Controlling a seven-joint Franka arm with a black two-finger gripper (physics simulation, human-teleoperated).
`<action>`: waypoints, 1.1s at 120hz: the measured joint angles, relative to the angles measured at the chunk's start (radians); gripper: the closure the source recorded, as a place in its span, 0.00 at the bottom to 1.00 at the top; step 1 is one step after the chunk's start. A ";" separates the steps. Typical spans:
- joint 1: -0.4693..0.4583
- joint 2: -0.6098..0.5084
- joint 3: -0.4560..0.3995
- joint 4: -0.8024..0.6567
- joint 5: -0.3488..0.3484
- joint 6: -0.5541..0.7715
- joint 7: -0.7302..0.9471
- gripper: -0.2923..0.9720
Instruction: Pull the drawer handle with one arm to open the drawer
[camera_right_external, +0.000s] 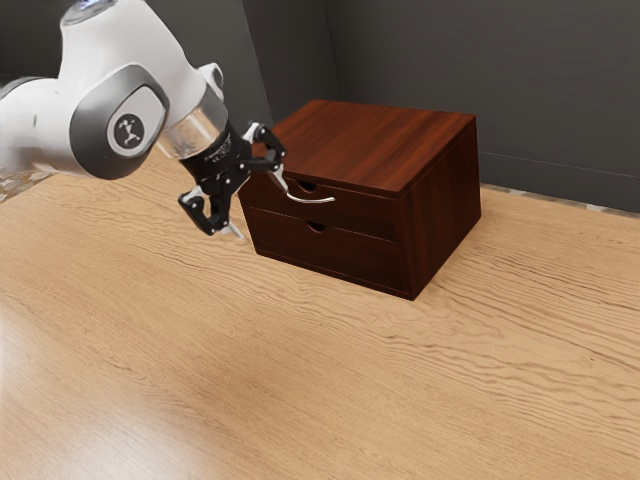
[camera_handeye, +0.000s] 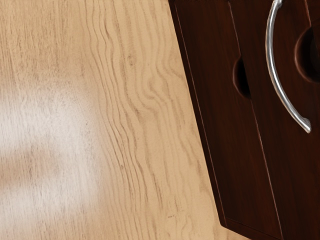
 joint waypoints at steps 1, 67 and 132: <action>0.000 0.002 0.000 0.000 0.000 0.004 -0.002 0.25; 0.026 0.111 0.045 0.004 -0.003 0.207 -0.104 0.26; 0.002 0.204 0.045 0.051 -0.003 0.326 -0.143 0.43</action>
